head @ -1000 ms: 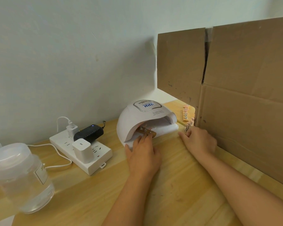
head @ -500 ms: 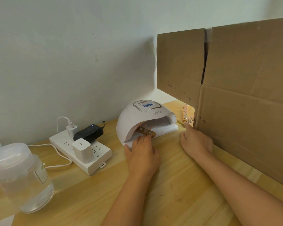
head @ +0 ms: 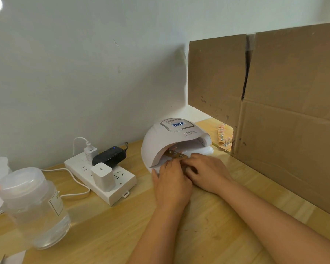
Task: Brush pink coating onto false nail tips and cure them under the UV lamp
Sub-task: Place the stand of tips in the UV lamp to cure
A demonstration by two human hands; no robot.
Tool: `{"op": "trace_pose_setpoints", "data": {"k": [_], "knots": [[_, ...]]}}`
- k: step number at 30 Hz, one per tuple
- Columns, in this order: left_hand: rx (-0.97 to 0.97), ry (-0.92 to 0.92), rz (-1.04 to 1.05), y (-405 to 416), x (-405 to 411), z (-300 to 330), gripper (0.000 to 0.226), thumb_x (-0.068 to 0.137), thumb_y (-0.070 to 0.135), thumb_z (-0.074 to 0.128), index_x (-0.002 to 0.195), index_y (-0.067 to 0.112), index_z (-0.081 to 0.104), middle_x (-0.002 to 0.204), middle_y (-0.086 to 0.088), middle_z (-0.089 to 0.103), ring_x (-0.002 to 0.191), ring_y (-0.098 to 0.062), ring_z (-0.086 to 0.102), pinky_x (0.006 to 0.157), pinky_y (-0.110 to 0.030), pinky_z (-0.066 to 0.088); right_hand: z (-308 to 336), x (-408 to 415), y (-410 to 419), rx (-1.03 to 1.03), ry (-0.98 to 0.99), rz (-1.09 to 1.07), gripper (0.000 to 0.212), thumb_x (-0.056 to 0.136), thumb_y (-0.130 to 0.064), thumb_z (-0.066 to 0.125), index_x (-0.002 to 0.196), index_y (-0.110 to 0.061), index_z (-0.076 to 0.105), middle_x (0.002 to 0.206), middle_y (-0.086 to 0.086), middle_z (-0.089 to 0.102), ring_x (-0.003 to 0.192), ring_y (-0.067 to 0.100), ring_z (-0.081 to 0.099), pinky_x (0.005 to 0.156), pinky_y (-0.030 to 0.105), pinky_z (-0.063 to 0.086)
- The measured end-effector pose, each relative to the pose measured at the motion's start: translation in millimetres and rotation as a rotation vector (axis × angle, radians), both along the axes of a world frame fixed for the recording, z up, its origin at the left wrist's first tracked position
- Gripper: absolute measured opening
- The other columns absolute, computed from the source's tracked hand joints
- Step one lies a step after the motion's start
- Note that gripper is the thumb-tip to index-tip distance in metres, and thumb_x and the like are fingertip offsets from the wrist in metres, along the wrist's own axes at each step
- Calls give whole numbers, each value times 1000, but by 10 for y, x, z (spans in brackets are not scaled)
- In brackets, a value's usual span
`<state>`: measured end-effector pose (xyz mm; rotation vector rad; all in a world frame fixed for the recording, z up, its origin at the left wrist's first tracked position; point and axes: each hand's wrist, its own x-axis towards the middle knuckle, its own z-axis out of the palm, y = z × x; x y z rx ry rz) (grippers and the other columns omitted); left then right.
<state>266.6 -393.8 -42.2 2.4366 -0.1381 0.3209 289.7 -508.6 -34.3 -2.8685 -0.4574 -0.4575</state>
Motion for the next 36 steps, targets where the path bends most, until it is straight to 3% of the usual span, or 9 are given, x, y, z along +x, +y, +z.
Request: {"op": "trace_pose_setpoints", "data": {"k": [4, 10, 15, 21, 25, 28, 32, 34, 36], "knots": [[51, 9, 10, 1, 8, -11, 52, 86, 16, 41, 137, 16, 31, 133, 1, 46, 129, -14, 31, 113, -35, 6, -21, 81, -30, 82, 32, -301, 45, 94, -29, 36, 140, -26, 36, 126, 2, 52, 109, 24, 53, 76, 30, 38], [52, 3, 15, -5, -4, -6, 49, 87, 14, 39, 135, 18, 33, 138, 3, 40, 131, -11, 28, 113, -38, 3, -4, 103, 46, 66, -26, -178, 43, 93, -26, 35, 135, -33, 43, 118, 1, 56, 105, 23, 54, 73, 30, 41], [44, -18, 11, -8, 9, -22, 44, 87, 14, 38, 131, 19, 38, 135, 5, 43, 128, -12, 31, 108, -32, 8, 58, 252, 88, 25, 87, -240, 39, 96, -30, 30, 129, -25, 50, 122, 5, 52, 110, 27, 50, 75, 29, 35], [16, -42, 13, -4, 12, -22, 46, 84, 10, 38, 130, 19, 41, 133, 4, 45, 126, -13, 33, 106, -29, 10, 171, 412, 202, -37, 237, -343, 43, 100, -35, 20, 138, -31, 39, 140, 3, 45, 122, 26, 42, 95, 30, 30], [12, -40, 8, -3, 16, -31, 47, 85, 11, 38, 130, 21, 40, 135, 7, 44, 127, -11, 32, 108, -30, 9, 191, 434, 234, 7, 311, -376, 44, 100, -37, 20, 143, -33, 29, 143, 3, 41, 125, 28, 37, 92, 29, 31], [9, -21, 5, -11, 21, -25, 44, 86, 13, 38, 130, 21, 40, 135, 6, 44, 128, -11, 32, 109, -31, 9, 130, 313, 191, 71, 186, -331, 40, 98, -32, 28, 136, -28, 40, 128, 5, 54, 113, 28, 48, 76, 29, 35], [-25, 30, 13, -19, 4, -4, 37, 86, 13, 36, 121, 21, 44, 126, 5, 48, 124, -12, 35, 113, -39, 6, 71, 29, 132, 175, -214, -177, 25, 87, -30, 42, 87, -20, 65, 83, -2, 68, 75, 21, 60, 55, 23, 27], [-36, 40, -7, -16, 2, -4, 34, 86, 16, 37, 119, 21, 46, 123, 6, 49, 122, -12, 37, 113, -42, 6, 167, -101, 126, 216, -460, -7, 27, 76, -28, 44, 61, -15, 63, 54, -2, 59, 50, 17, 51, 48, 19, 23], [-28, 42, -13, -7, -2, -3, 33, 86, 16, 37, 117, 19, 47, 121, 5, 51, 121, -13, 38, 113, -43, 8, 316, -144, 142, 227, -624, 126, 27, 73, -24, 44, 54, -12, 57, 46, -4, 48, 43, 10, 38, 47, 17, 18]]}}
